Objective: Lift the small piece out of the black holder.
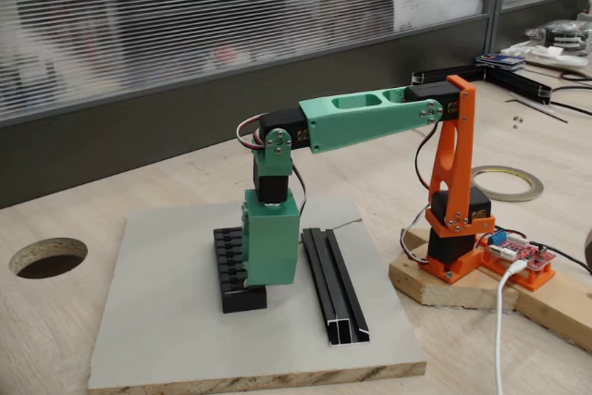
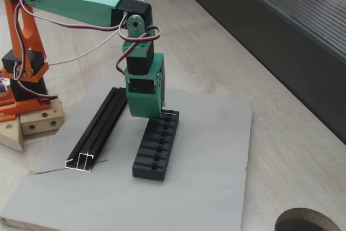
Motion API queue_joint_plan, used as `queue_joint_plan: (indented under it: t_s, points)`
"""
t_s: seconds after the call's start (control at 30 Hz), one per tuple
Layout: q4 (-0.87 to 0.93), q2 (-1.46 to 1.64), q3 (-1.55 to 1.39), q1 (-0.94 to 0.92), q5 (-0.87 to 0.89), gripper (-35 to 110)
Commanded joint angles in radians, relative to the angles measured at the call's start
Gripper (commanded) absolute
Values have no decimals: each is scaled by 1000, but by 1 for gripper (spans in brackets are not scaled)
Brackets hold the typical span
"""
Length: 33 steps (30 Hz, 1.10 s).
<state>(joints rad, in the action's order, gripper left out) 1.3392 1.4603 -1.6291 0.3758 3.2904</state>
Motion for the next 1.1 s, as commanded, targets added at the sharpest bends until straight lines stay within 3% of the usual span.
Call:
queue_joint_plan:
  t_s: [0.0,1.07]
  points:
    - [-9,23,18,0,-6,30]
    - [-11,5,5,2,-21,30]
